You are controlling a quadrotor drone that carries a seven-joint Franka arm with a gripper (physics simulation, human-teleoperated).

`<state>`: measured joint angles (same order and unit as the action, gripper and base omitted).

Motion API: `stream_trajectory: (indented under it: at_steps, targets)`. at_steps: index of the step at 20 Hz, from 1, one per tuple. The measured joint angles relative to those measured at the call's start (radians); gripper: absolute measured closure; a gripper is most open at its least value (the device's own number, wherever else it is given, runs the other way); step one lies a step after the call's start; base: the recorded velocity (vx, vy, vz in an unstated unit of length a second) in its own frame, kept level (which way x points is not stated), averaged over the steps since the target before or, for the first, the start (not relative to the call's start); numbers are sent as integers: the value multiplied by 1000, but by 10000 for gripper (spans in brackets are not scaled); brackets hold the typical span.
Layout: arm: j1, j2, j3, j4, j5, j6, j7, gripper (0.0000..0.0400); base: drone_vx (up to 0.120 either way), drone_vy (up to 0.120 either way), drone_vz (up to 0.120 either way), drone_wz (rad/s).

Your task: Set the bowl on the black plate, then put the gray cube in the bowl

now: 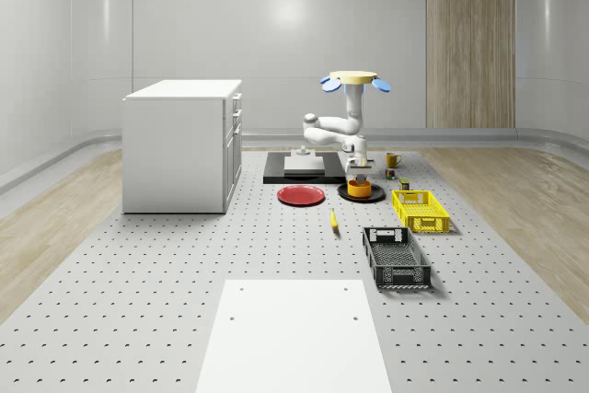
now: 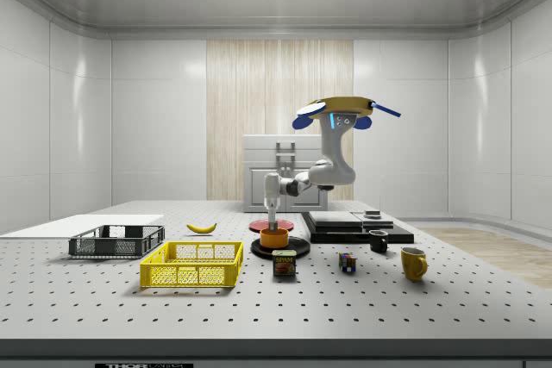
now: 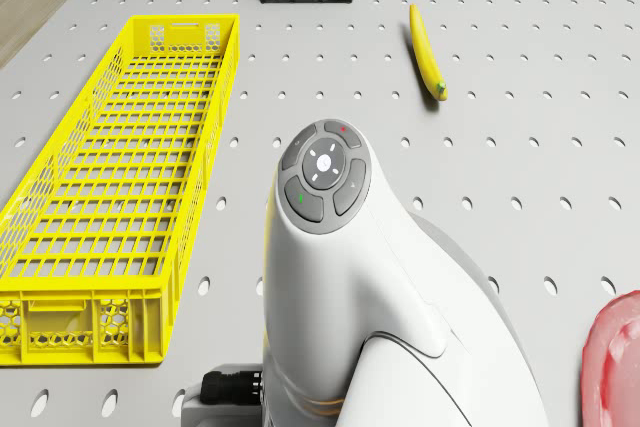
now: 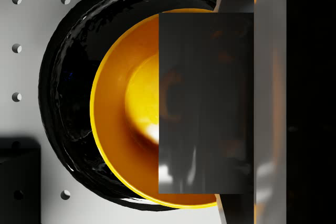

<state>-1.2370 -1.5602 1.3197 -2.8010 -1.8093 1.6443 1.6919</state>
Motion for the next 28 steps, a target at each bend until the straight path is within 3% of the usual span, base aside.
stream_trajectory:
  at_steps: [18, 22, 28]
  targets:
    - [-11, 7, -139, 44, -129, 53, -15, 150, 0, 0, 0, 0]
    - [-11, 11, -145, 46, -136, 52, -17, 60, 0, 0, 0, 0]
    - [6, 12, -85, 23, -82, 23, -19, 13, 0, 0, 0, 0]
